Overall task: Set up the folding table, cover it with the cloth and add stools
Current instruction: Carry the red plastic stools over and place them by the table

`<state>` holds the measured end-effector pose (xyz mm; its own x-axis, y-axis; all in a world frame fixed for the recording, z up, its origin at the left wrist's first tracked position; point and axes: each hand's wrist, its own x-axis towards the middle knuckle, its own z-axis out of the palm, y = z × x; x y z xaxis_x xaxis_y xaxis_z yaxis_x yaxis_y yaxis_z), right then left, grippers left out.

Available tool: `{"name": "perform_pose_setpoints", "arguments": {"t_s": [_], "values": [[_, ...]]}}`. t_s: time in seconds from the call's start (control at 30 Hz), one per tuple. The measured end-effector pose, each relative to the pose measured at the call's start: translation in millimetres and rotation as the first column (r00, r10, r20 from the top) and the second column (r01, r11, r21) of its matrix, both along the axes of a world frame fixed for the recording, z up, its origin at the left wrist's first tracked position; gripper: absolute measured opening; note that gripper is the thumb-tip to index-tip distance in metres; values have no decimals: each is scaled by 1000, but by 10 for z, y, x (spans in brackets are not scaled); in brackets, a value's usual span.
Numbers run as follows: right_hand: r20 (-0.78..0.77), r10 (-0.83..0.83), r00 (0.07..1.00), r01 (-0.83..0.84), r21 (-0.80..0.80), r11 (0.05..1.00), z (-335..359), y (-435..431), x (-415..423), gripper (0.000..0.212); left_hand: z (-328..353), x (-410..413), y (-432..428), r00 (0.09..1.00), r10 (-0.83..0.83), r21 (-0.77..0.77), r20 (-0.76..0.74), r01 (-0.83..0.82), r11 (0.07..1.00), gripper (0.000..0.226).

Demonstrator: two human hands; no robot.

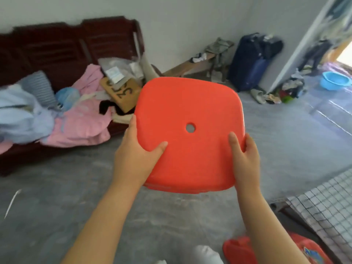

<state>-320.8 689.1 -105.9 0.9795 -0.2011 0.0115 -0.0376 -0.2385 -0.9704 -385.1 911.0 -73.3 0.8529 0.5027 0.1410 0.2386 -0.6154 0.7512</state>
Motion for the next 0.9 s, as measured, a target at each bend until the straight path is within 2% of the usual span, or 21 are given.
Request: {"name": "perform_pose_setpoints", "arguments": {"t_s": [0.13,0.23,0.47,0.63,0.77,0.8,0.9], "values": [[-40,-210,977,211,10,977,-78,-403,647,61,29,1064,-281,984,-174,-8,-37,173,985,86],[-70,-322,944,323,2,946,-214,-767,1129,69,-39,1842,-612,950,-299,-27,-88,298,954,86],[-116,-526,842,528,-16,849,-392,-1752,2214,58,-191,3556,-1762,848,-512,-41,-141,511,858,82],[-144,-670,729,676,-3,737,-414,-2465,2707,57,-201,4439,-2601,723,-669,-37,-172,674,738,79],[-138,-784,605,785,-58,616,-549,-3046,3165,39,-478,5222,-3277,615,-761,-61,-206,768,637,71],[-143,-805,576,804,-78,590,-635,-3193,3291,40,-564,5420,-3464,582,-784,-91,-215,787,610,69],[-166,-844,510,834,-144,533,-917,-3626,3648,65,-902,5929,-3982,483,-830,-156,-278,830,535,63]]}}
